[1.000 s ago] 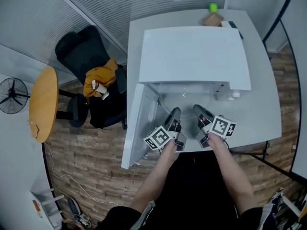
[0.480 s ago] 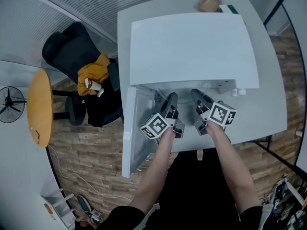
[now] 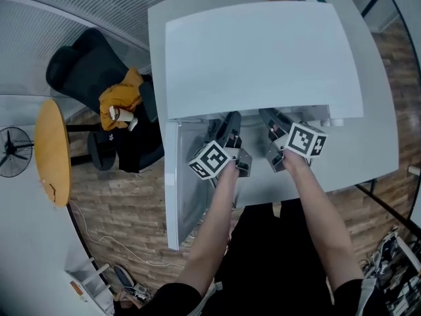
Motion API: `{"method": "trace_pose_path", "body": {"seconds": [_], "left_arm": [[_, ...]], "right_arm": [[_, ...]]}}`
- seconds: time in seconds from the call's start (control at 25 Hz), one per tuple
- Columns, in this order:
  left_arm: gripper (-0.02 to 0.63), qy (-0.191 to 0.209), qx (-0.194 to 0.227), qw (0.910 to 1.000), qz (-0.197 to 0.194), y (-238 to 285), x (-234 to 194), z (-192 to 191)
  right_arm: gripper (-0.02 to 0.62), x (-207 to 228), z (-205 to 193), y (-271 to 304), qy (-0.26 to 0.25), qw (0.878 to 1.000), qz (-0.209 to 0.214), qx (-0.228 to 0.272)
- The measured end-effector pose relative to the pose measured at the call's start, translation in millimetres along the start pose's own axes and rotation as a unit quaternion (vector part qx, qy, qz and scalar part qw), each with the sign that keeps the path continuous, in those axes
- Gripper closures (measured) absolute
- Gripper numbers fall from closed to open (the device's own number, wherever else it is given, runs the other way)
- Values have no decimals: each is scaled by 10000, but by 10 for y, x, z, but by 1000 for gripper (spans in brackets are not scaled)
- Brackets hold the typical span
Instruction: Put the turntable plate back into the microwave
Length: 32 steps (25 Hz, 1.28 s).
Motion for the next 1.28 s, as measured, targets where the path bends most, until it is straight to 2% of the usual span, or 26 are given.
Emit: {"method": "trace_pose_path", "body": {"seconds": [0.32, 0.52, 0.92, 1.16, 1.28], "left_arm": [[509, -89, -171, 9998, -26, 144, -12, 124], [509, -318, -131, 9994, -6, 222, -34, 143], [509, -494, -149, 9986, 74, 318, -76, 147], [534, -1179, 146, 9929, 0, 376, -88, 157], [558, -1625, 372, 9860, -27, 400, -93, 176]], "right_arm": [[497, 17, 68, 117, 153, 9997, -145, 130], [494, 56, 128, 163, 201, 9994, -210, 171], [491, 91, 158, 209, 256, 9984, -401, 289], [482, 77, 175, 251, 237, 9976, -576, 309], [433, 44, 149, 264, 143, 9979, -609, 180]]}}
Point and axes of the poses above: the fingertips, and each gripper's own axes: y forward along the fingers, x to its right, z out of its top, the point moved 9 cm from there along -y, backward along the fingers, and after that the axes turned 4 degrees about -x, right-handed, at the moved point
